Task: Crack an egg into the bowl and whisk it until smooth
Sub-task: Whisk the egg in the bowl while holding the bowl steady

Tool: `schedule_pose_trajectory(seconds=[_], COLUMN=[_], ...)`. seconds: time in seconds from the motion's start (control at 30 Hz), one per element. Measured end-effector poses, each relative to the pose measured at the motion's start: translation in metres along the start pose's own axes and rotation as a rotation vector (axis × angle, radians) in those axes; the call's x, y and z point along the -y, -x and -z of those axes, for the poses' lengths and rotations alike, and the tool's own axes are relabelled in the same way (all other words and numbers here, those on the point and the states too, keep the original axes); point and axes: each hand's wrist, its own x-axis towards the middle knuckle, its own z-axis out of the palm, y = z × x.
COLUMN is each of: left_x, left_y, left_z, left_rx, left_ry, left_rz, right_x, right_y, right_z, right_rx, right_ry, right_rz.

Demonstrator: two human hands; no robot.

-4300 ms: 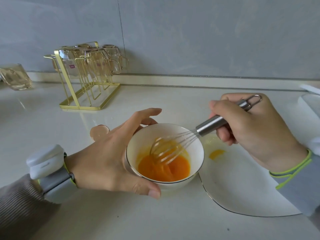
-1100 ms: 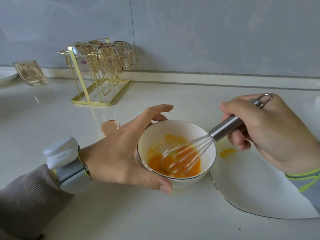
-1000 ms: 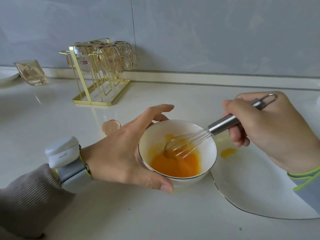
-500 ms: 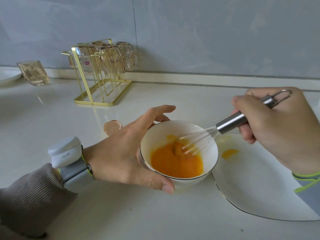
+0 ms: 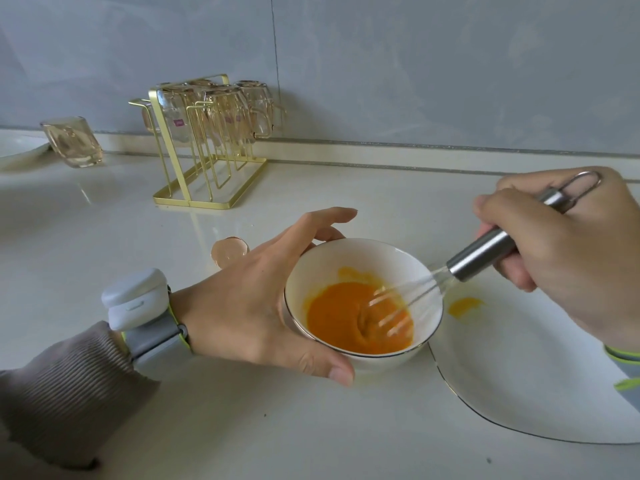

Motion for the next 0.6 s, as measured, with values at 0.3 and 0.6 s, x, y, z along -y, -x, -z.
schedule_pose_trajectory(seconds=[0.3,0.6], left_x=[0.0006,-0.0007], left_y=[0.0,0.0003], left_z=[0.0003,-0.0002], left_rx=[0.002,0.005], left_ry=[-0.004,-0.007], left_rz=[0.0,0.001], right_x=[-0.0021,-0.0061], right_y=[-0.0006,-0.0021], right_z=[-0.0016,-0.0031], right_rx=[0.007,0.055], right_ry=[-0.037,-0.031], right_rz=[-0.017,-0.071])
